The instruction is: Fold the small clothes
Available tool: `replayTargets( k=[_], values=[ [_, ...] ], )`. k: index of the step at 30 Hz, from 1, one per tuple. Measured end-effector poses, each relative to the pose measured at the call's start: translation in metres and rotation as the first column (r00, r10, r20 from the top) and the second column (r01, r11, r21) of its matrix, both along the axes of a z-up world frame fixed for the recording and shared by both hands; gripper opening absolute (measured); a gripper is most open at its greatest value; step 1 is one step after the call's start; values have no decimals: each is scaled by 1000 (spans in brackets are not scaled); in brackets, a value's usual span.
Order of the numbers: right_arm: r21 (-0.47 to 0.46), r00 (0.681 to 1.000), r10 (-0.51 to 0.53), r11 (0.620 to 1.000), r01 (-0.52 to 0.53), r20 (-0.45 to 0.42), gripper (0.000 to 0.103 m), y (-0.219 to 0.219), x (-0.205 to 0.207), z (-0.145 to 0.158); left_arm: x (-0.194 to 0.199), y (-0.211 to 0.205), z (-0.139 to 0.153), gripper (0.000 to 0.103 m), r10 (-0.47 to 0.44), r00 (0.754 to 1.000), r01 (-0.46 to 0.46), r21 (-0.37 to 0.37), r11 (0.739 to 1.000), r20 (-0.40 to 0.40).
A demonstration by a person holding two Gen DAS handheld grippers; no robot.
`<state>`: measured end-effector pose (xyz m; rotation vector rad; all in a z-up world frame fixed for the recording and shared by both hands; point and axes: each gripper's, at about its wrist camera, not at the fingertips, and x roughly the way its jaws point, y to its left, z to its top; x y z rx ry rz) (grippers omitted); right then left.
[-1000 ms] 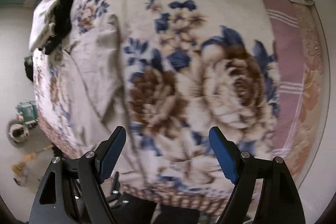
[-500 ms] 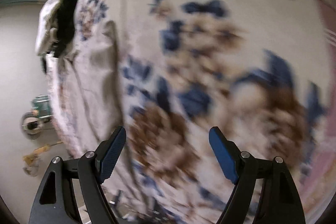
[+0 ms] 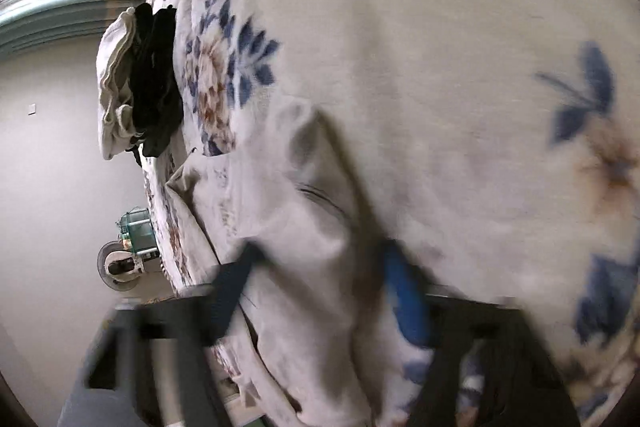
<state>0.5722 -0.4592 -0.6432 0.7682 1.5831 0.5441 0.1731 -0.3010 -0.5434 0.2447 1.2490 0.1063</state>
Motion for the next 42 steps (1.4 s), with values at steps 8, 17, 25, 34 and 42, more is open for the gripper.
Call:
replayTargets(
  k=[8, 17, 25, 34, 42],
  values=[
    [-4, 997, -55, 998, 55, 50, 8, 3, -5, 37, 0, 21, 35, 8, 47, 998, -43, -88, 995, 52],
    [-95, 996, 32, 995, -24, 79, 8, 49, 2, 93, -2, 93, 72, 8, 218, 973, -196, -224, 955, 76],
    [-192, 980, 169, 970, -146, 108, 8, 166, 13, 109, -8, 185, 63, 8, 394, 918, -368, -272, 889, 47],
    [-329, 966, 243, 922, -203, 85, 7, 285, 14, 85, -15, 272, 33, 8, 526, 850, -500, -324, 803, -9],
    [-247, 963, 270, 933, -260, 8, 35, 322, 17, 73, -29, 305, 31, 32, 589, 801, -579, -379, 722, -102]
  ],
)
